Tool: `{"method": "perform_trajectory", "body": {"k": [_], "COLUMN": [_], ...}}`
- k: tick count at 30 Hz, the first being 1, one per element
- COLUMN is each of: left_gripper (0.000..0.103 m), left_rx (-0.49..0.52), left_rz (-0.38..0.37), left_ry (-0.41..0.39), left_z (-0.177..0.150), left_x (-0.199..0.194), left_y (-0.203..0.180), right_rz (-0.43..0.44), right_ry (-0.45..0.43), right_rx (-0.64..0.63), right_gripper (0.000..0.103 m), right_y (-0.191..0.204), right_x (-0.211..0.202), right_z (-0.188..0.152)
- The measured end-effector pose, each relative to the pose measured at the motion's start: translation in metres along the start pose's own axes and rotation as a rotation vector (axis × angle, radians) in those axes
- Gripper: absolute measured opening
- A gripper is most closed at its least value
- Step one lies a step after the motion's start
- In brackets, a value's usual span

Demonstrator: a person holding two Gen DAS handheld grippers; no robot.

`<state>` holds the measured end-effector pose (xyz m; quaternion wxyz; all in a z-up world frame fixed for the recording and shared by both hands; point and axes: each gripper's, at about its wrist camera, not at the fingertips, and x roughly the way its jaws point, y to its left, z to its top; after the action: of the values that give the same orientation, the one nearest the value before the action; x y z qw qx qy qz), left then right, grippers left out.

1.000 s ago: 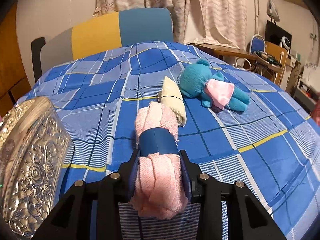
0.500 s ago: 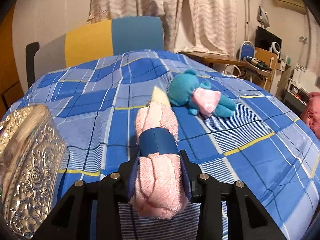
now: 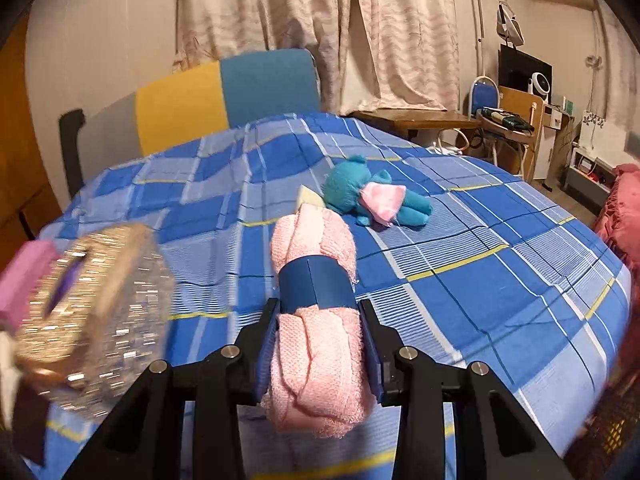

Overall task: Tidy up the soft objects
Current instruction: 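Lower the pink rolled sock into the gold tray and open the right gripper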

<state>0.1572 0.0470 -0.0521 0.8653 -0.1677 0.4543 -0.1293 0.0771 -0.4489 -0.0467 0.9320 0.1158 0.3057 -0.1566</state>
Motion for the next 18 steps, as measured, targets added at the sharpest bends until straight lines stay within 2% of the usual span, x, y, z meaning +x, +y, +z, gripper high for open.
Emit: {"method": "perform_trajectory", "body": {"k": [7, 11, 14, 16, 18], "left_gripper": [0.057, 0.057, 0.058, 0.058, 0.058], "left_rx": [0.043, 0.059, 0.064, 0.057, 0.041], "left_rz": [0.035, 0.069, 0.089, 0.101, 0.106], "left_ry": [-0.022, -0.065, -0.106, -0.118, -0.136], "left_z": [-0.017, -0.016, -0.012, -0.008, -0.005], "left_x": [-0.014, -0.033, -0.051, -0.059, -0.069], "left_y": [0.003, 0.009, 0.017, 0.024, 0.032], "right_rz": [0.173, 0.322, 0.476, 0.587, 0.659], "right_ry": [-0.076, -0.091, -0.048, 0.010, 0.070], "right_rx": [-0.061, -0.160, -0.275, -0.369, -0.439], "right_gripper": [0.038, 0.038, 0.038, 0.038, 0.038], "right_y": [0.056, 0.109, 0.161, 0.202, 0.237], "right_x": [-0.063, -0.089, -0.098, -0.098, -0.095], "right_z": [0.007, 0.007, 0.000, -0.010, -0.023]}}
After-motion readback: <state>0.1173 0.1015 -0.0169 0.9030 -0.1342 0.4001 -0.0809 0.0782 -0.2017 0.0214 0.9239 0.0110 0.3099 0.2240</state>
